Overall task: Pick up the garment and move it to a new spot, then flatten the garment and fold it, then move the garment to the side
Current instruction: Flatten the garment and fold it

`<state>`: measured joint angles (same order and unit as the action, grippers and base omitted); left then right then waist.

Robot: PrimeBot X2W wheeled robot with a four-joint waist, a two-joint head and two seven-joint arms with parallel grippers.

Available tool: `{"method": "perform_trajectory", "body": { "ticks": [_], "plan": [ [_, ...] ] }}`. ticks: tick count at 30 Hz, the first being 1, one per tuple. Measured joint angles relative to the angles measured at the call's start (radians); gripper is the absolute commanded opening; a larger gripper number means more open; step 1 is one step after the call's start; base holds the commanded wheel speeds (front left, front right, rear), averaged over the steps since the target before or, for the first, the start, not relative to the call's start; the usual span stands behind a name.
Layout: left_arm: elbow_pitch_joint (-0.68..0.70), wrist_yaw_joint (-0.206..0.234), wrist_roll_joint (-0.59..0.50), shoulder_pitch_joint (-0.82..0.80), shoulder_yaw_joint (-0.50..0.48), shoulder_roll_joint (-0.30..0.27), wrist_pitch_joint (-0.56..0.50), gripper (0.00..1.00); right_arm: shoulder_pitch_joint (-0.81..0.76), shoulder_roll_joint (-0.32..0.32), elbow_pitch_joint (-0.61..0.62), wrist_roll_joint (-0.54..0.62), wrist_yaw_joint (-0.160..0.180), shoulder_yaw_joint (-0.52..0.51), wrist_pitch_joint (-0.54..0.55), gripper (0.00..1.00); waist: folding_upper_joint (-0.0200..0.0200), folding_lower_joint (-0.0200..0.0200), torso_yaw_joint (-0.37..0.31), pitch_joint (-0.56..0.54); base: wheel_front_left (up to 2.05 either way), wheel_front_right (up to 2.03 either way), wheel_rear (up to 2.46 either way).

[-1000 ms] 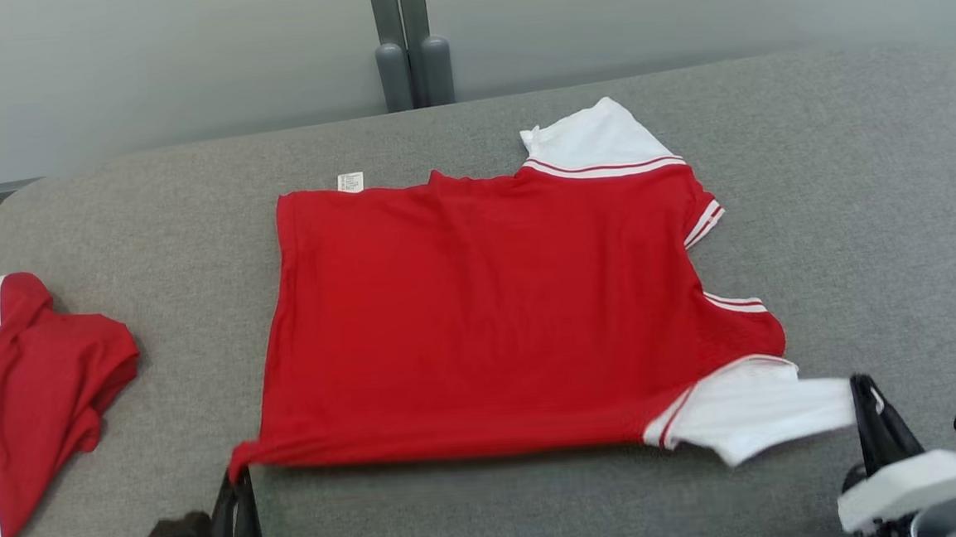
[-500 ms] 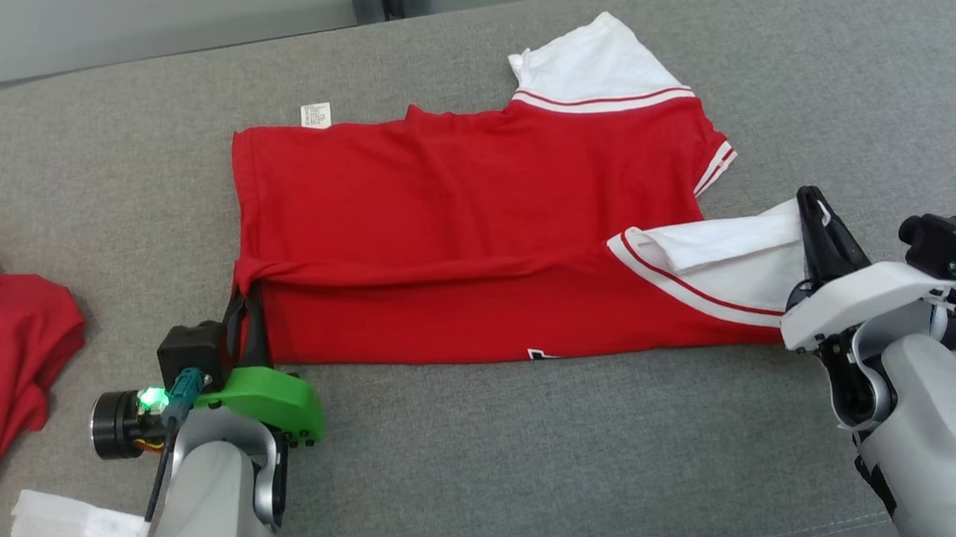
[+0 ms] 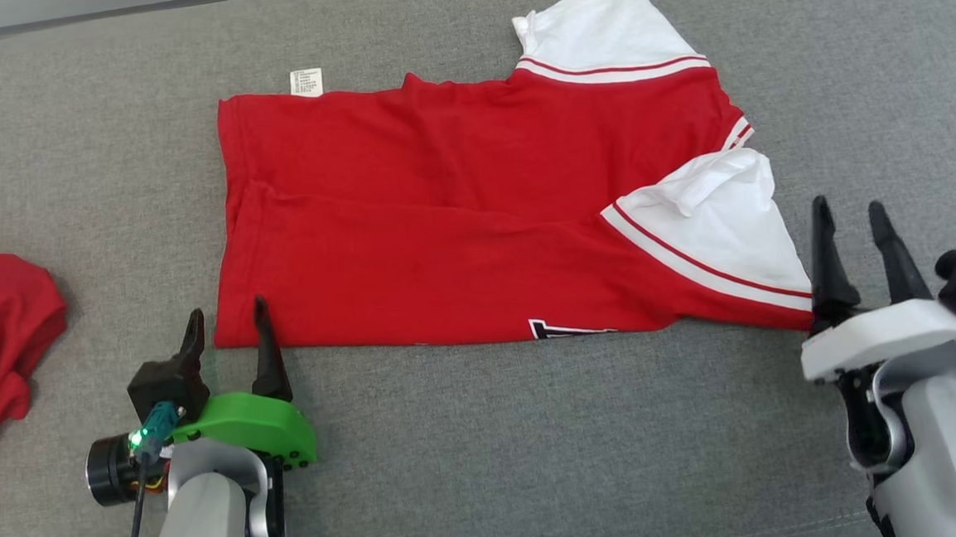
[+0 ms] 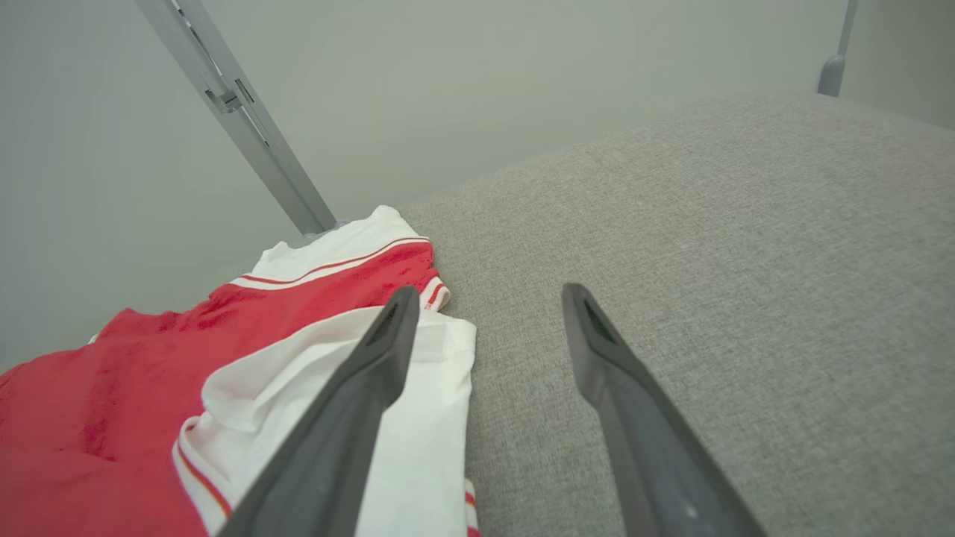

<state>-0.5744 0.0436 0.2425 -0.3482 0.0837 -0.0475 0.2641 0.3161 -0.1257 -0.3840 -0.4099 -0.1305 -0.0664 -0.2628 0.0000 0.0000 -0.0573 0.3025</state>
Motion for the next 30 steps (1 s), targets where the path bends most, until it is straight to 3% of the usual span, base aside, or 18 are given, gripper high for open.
{"method": "perform_trajectory", "body": {
  "ticks": [5,12,13,15,16,19,30],
  "plan": [
    [-0.032,0.006,0.015,0.016,-0.003,-0.001,0.0,1.0,-0.071,-0.013,0.004,0.051,0.0,0.072,0.0,1.0,0.0,0.0,-0.013,0.005,0.0,0.0,0.0],
    [-0.11,0.016,0.016,-0.018,0.005,-0.001,0.006,1.0,-0.061,-0.013,-0.091,0.095,0.0,0.132,0.0,1.0,0.0,0.0,-0.027,0.02,0.0,0.0,0.0],
    [-0.124,0.015,0.017,-0.024,0.01,-0.002,0.01,0.79,-0.056,-0.015,-0.103,0.098,0.0,0.155,0.0,1.0,0.0,0.0,-0.027,0.021,0.0,0.0,0.0],
    [-0.142,0.015,0.025,-0.036,0.013,-0.002,0.011,0.0,-0.045,-0.029,-0.123,0.107,0.0,0.192,-0.003,1.0,0.0,0.0,-0.024,0.023,0.0,0.0,0.0],
    [-0.145,0.013,0.029,-0.038,0.015,-0.002,0.011,0.0,-0.042,-0.034,-0.13,0.105,0.0,0.204,-0.003,1.0,0.0,0.0,-0.022,0.023,0.0,0.0,0.0],
    [-0.153,0.009,0.035,-0.044,0.021,-0.002,0.01,0.0,-0.034,-0.049,-0.149,0.094,0.0,0.223,-0.003,0.0,0.0,0.0,-0.016,0.023,0.0,0.0,0.0],
    [-0.149,-0.013,0.048,0.021,0.023,0.003,0.005,0.0,-0.036,-0.077,-0.15,0.047,-0.002,0.142,-0.002,0.0,0.0,0.0,0.006,-0.037,0.0,0.0,0.0]
  ]
}}
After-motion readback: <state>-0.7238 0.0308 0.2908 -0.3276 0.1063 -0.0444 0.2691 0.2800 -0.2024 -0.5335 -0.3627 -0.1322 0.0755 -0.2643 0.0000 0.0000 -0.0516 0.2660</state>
